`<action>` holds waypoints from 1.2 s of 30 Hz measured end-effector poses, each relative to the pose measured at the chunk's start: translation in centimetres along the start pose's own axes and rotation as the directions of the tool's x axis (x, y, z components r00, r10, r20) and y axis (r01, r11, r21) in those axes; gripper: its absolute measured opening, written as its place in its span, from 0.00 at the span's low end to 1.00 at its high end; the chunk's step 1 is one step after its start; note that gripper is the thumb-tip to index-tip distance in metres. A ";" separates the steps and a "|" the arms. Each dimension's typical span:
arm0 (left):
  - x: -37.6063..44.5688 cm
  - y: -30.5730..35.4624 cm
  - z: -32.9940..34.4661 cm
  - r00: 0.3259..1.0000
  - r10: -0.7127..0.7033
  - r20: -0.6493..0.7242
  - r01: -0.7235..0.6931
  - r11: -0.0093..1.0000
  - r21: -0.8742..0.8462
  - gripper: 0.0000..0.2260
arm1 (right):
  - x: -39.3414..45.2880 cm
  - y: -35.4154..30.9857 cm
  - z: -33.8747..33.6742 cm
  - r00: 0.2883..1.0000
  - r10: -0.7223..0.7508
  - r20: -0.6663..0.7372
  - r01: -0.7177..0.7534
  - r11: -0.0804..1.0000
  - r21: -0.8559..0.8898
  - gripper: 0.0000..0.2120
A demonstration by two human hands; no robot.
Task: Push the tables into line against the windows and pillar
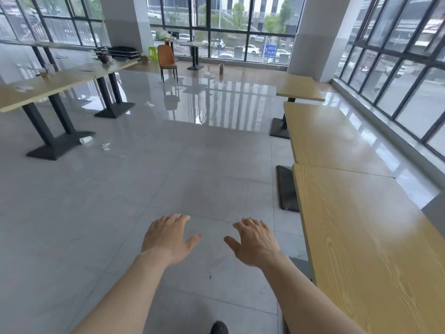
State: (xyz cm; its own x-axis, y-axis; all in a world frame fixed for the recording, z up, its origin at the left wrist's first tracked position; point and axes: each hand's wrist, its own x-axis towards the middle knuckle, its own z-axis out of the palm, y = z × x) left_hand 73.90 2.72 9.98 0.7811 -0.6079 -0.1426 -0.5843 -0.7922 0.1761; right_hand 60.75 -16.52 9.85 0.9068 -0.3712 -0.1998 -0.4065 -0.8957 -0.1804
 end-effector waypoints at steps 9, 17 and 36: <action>28.1 3.1 -5.5 0.993 0.113 -0.014 -0.113 0.993 0.025 0.33 | 23.9 7.2 -7.4 0.991 0.127 -0.030 -0.126 0.992 0.023 0.30; 50.0 3.5 -7.9 0.988 0.157 0.002 -0.157 0.988 0.000 0.33 | 43.1 12.2 -12.5 0.982 0.190 -0.002 -0.190 0.981 0.029 0.31; 111.3 6.9 -16.1 0.960 0.279 0.035 -0.280 0.960 0.009 0.33 | 98.1 26.8 -27.4 0.943 0.332 0.023 -0.333 0.940 0.079 0.31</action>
State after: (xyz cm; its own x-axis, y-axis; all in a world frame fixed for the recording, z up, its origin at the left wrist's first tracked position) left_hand 160.39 -69.53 10.98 0.5787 -0.8063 -0.1222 -0.7813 -0.5912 0.2001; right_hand 141.89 -83.64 11.80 0.7173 -0.6420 -0.2707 -0.6928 -0.6984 -0.1794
